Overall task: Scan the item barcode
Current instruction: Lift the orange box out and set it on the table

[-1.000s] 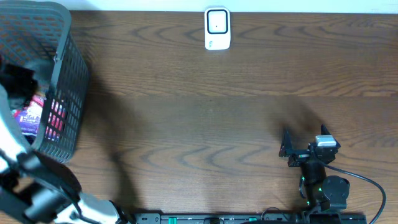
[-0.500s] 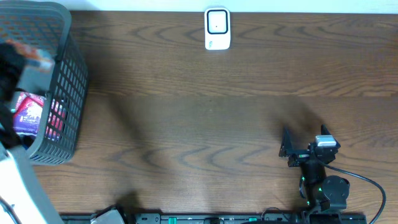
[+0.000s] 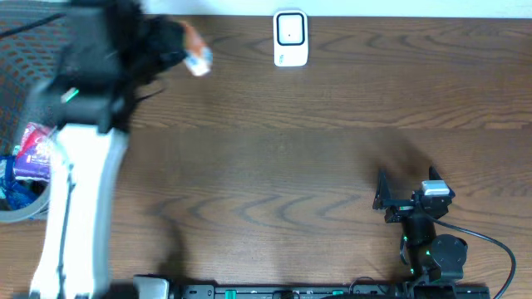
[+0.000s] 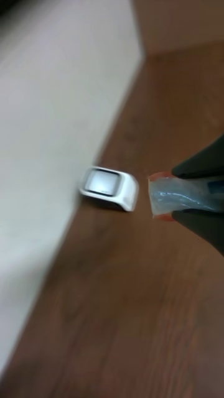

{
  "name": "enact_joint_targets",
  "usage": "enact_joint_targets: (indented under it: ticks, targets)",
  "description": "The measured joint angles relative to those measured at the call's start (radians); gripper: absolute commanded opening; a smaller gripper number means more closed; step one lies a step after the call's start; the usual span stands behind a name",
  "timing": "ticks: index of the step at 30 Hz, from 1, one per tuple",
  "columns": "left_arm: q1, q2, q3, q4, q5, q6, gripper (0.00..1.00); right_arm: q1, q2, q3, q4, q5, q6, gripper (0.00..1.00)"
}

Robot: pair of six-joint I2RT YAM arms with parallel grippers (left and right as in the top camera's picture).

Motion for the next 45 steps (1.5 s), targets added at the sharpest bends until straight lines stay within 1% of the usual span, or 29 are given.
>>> enact_joint_targets:
  ticks: [4,8,14,15,16,18,19,23,29,33,36,38,41,43,44,45]
  targets:
    - [-0.074,0.171,0.0,0.058,-0.003,0.029,0.08,0.0,0.0,0.0,0.0,0.0,0.0,0.99]
    - [-0.146,0.32,-0.001,0.13,-0.02,0.108,0.07,0.0,0.0,0.0,0.0,0.0,0.0,0.99]
    - [-0.25,0.465,-0.005,0.219,-0.154,0.217,0.08,0.0,0.0,0.0,0.0,0.0,0.0,0.99]
    - [-0.268,0.479,-0.005,0.228,-0.184,0.235,0.1,0.0,0.0,0.0,0.0,0.0,0.0,0.99]
    - [-0.283,0.488,-0.006,0.23,-0.209,0.245,0.16,0.0,0.0,0.0,0.0,0.0,0.0,0.99]
    - [-0.314,0.493,-0.01,0.228,-0.254,0.27,0.46,0.0,0.0,0.0,0.0,0.0,0.0,0.99]
    - [-0.329,0.493,-0.011,0.225,-0.27,0.273,0.53,0.0,0.0,0.0,0.0,0.0,0.0,0.99]
    - [-0.385,0.493,-0.011,0.219,-0.309,0.289,0.55,0.0,0.0,0.0,0.0,0.0,0.0,0.99]
    - [-0.431,0.493,-0.011,0.18,-0.323,0.292,0.56,0.0,0.0,0.0,0.0,0.0,0.0,0.99]
    - [-0.423,0.477,-0.011,0.164,-0.331,0.313,0.56,0.0,0.0,0.0,0.0,0.0,0.0,0.99]
    - [-0.398,0.431,-0.012,0.163,-0.348,0.321,0.56,0.0,0.0,0.0,0.0,0.0,0.0,0.99]
    - [-0.367,0.371,-0.012,0.164,-0.383,0.329,0.6,0.0,0.0,0.0,0.0,0.0,0.0,0.99]
    - [-0.296,0.264,-0.012,0.158,-0.452,0.348,0.62,0.0,0.0,0.0,0.0,0.0,0.0,0.99]
    - [-0.229,0.195,-0.012,0.137,-0.505,0.36,0.68,0.0,0.0,0.0,0.0,0.0,0.0,0.99]
    - [-0.173,0.158,-0.012,0.123,-0.536,0.37,0.73,0.0,0.0,0.0,0.0,0.0,0.0,0.99]
    - [-0.135,0.139,-0.011,0.11,-0.553,0.373,0.84,0.0,0.0,0.0,0.0,0.0,0.0,0.99]
